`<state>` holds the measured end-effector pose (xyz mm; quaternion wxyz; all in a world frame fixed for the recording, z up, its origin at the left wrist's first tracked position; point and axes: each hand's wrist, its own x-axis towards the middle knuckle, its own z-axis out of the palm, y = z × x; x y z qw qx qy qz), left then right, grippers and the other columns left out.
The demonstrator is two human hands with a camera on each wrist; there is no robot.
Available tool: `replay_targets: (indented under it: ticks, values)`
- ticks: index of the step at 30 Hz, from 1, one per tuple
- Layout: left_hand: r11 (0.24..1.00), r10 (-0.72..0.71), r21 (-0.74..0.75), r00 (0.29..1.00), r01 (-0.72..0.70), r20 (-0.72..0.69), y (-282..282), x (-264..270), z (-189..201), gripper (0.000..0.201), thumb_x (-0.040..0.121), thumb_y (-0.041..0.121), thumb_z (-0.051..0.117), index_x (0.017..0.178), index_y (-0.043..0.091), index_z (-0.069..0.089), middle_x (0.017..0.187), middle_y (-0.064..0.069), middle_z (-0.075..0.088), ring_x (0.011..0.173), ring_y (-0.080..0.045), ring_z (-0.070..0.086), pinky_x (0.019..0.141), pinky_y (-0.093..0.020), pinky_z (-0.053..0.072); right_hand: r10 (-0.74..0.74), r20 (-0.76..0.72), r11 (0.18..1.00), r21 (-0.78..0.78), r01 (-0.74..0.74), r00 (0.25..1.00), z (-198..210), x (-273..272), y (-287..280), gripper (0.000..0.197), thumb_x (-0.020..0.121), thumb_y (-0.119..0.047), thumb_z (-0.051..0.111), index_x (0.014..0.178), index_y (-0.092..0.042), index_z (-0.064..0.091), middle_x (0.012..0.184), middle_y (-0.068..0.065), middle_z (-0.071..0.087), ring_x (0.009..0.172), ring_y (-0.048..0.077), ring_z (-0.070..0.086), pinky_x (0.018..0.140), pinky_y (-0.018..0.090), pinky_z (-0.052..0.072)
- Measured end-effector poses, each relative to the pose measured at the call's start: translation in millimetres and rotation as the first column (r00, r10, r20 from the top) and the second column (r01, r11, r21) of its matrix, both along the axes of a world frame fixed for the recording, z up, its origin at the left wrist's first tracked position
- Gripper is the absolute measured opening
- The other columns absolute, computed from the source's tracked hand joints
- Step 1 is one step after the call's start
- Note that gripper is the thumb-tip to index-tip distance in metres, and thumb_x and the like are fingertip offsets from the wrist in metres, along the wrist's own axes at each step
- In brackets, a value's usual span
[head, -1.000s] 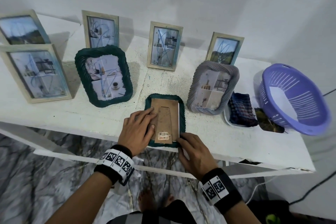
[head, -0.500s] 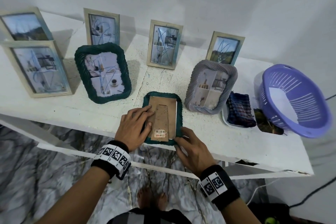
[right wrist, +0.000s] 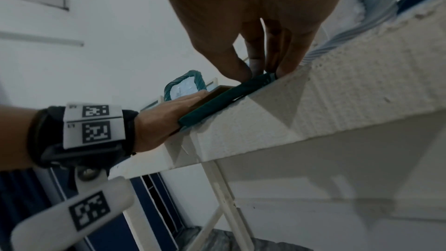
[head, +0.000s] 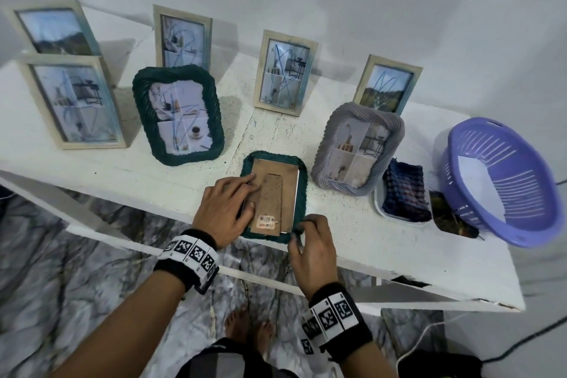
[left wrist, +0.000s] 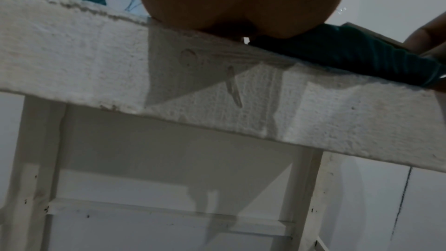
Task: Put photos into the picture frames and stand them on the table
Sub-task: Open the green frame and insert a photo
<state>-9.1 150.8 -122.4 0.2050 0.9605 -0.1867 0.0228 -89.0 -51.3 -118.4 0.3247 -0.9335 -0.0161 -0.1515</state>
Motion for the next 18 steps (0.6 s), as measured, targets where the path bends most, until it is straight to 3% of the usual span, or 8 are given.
replay_targets:
  ticks: [3, 5, 8, 10, 14, 18]
  values:
    - [1.0, -0.002, -0.018, 1.0, 0.002, -0.008, 0.0, 0.3, 1.2, 0.046, 0.095, 0.047, 0.028, 0.128, 0.028, 0.053, 0.148, 0.014, 0.042, 0.123, -0.02, 0.04, 0.089, -0.039, 0.037, -0.019, -0.017, 0.997, 0.068, 0.02, 1.0, -2.4, -0.3, 3.6, 0.008, 0.084, -0.008, 0.06, 0.091, -0.006, 0.063, 0.108, 0.007, 0.052, 0.096, 0.011, 0.049, 0.084, 0.01, 0.036]
    - [1.0, 0.01, -0.026, 1.0, -0.01, -0.03, -0.5, 1.1, 2.6, 0.052, 0.094, 0.059, 0.026, 0.128, 0.029, 0.053, 0.148, 0.016, 0.041, 0.125, -0.018, 0.038, 0.09, -0.039, 0.037, -0.018, -0.028, 0.993, 0.112, 0.021, 0.999, -3.7, -1.2, 2.5, 0.016, 0.086, -0.018, 0.053, 0.091, -0.008, 0.065, 0.11, 0.005, 0.052, 0.099, 0.011, 0.051, 0.084, 0.011, 0.038]
    - [1.0, 0.023, 0.002, 0.999, -0.023, -0.033, -2.7, 0.9, 3.2, 0.065, 0.082, 0.072, 0.037, 0.128, 0.03, 0.053, 0.148, 0.016, 0.041, 0.125, -0.017, 0.036, 0.092, -0.04, 0.038, 0.0, -0.018, 0.987, 0.159, 0.003, 1.0, -5.9, -0.7, -2.1, 0.026, 0.085, -0.027, 0.048, 0.09, -0.009, 0.067, 0.109, 0.004, 0.053, 0.099, 0.011, 0.053, 0.084, 0.012, 0.04]
    - [0.999, 0.039, -0.001, 0.999, -0.039, -0.034, -4.1, 1.7, 3.3, 0.067, 0.077, 0.074, 0.041, 0.127, 0.03, 0.054, 0.147, 0.016, 0.042, 0.125, -0.017, 0.037, 0.092, -0.04, 0.038, 0.015, 0.0, 0.983, 0.181, -0.015, 1.0, -7.6, 0.0, -5.1, 0.023, 0.086, -0.025, 0.051, 0.089, -0.009, 0.068, 0.109, 0.003, 0.053, 0.099, 0.012, 0.054, 0.084, 0.016, 0.045]
    - [0.999, 0.048, -0.006, 0.999, -0.048, -0.025, -3.6, 2.4, 1.5, 0.067, 0.076, 0.074, 0.044, 0.127, 0.031, 0.054, 0.146, 0.017, 0.042, 0.125, -0.017, 0.038, 0.092, -0.04, 0.038, 0.046, 0.001, 0.971, 0.237, -0.045, 0.999, -11.2, -0.5, -8.8, 0.013, 0.086, -0.016, 0.059, 0.09, -0.011, 0.07, 0.11, 0.0, 0.051, 0.102, 0.009, 0.053, 0.077, 0.035, 0.056]
    - [0.999, 0.041, -0.016, 0.999, -0.041, -0.017, -3.1, 2.4, -0.9, 0.067, 0.078, 0.074, 0.043, 0.127, 0.03, 0.053, 0.147, 0.016, 0.042, 0.124, -0.017, 0.038, 0.092, -0.04, 0.038, 0.079, 0.036, 0.957, 0.276, -0.086, 0.996, -10.6, -0.7, -12.6, 0.012, 0.085, -0.015, 0.062, 0.09, -0.013, 0.073, 0.11, -0.001, 0.054, 0.104, 0.009, 0.055, 0.082, 0.035, 0.054]
